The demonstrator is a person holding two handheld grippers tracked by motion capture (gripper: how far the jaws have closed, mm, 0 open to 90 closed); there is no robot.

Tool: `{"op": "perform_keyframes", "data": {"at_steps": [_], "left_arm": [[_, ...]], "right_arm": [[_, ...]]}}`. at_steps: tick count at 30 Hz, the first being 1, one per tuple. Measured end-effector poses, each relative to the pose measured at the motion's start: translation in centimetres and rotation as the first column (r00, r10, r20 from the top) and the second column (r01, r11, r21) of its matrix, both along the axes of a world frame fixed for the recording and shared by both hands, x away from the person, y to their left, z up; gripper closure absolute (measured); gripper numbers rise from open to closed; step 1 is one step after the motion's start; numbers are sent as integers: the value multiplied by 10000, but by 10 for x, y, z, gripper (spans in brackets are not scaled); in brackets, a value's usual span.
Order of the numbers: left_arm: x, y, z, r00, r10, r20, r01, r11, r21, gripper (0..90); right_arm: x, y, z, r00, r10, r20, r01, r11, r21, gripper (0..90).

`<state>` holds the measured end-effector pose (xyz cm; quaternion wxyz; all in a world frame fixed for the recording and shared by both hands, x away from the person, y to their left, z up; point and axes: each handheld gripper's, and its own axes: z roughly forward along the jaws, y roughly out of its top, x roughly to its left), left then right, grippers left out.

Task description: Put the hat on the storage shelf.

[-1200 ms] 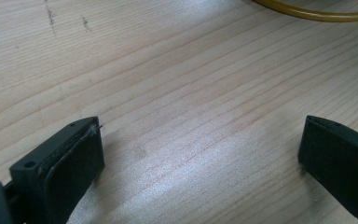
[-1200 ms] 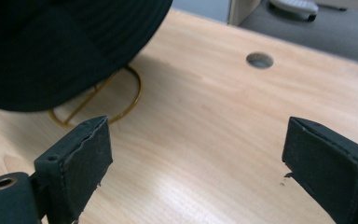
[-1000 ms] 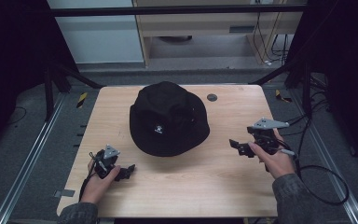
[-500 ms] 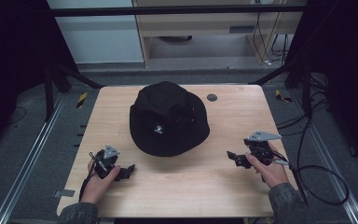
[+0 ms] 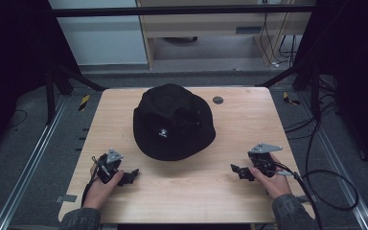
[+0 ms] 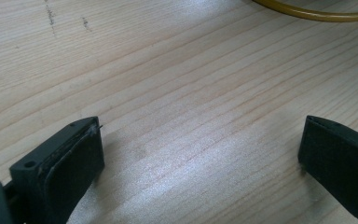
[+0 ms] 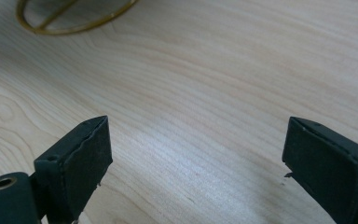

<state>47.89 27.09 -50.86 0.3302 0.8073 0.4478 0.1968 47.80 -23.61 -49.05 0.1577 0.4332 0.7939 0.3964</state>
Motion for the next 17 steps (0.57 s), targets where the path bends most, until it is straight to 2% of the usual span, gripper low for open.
{"op": "perform_keyframes", "data": {"at_steps": [5, 10, 11, 17], "left_arm": [[0, 0, 0, 10000, -12, 10, 12, 10000, 14, 0], [0, 0, 0, 10000, -11, 12, 11, 10000, 18, 0], [0, 0, 0, 10000, -10, 12, 10, 10000, 15, 0], [0, 0, 0, 10000, -15, 15, 14, 10000, 14, 0]], "right_arm": [[1, 6, -8, 9998, -87, -169, 82, 9996, -281, 80], [1, 11, -18, 9997, -76, -246, 57, 9971, -760, 67], [-2, 14, -21, 9997, -220, 83, 227, 9943, -1043, 64], [-2, 14, -22, 9997, -218, 114, 229, 9937, -1096, 62]]}}
